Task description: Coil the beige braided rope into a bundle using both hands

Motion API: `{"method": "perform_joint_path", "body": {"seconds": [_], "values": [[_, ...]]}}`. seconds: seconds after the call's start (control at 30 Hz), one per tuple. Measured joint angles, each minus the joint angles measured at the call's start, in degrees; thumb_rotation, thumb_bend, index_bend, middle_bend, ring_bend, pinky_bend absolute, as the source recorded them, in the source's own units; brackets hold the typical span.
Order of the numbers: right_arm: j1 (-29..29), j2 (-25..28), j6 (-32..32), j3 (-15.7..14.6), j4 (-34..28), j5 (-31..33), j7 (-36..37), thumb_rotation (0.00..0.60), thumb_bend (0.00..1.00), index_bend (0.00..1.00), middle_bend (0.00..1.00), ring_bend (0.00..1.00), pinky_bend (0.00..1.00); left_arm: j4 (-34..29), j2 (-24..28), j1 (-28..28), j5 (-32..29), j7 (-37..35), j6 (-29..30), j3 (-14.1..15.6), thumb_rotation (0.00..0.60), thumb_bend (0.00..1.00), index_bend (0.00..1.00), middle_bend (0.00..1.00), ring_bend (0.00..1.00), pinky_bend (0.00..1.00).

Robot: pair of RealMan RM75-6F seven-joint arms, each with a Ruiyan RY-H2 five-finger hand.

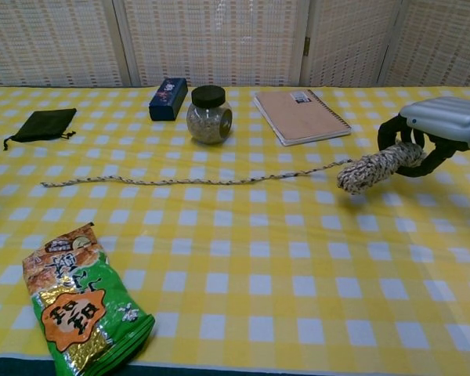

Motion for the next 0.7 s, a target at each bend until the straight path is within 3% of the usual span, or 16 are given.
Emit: {"method": "perform_joint_path", "body": {"seconds": [0.17,0.37,0.43,0.7], "values": [[-0.6,3.7,1.7,1.1,-7.9,1.0,-2.6,0.6,0.38,0.77,0.62,0.59,0.49,-0.4,0.2,-4.6,2.4,-0.6,-4.4,-0.8,0.6,0.35,0.37,0.33,0.36,0.24],[-1.3,7.0,2.5,2.7,-15.3,3.6,-6.5,0.6,0.38,0.77,0.62,0.6,0.49,0.4,-1.5,-10.3,2.6,0.2,-10.4,-2.5,0.6,0.35,0.41,0.46,0.49,0.45],[-1.6,7.9,2.7,3.2,-17.6,4.9,-9.0,0.6,0.38,0.77,0.62,0.6,0.49,1.2,-2.5,-12.3,1.7,0.6,-13.0,-3.2,0.6,0.35,0.42,0.5,0.54,0.54],[-2.8,11.2,3.4,5.2,-26.3,11.6,-17.7,0.6,0.38,0.77,0.62,0.6,0.51,9.5,-10.0,-19.3,-7.2,3.8,-21.8,-6.0,0.6,0.35,0.44,0.66,0.66,0.71]]}}
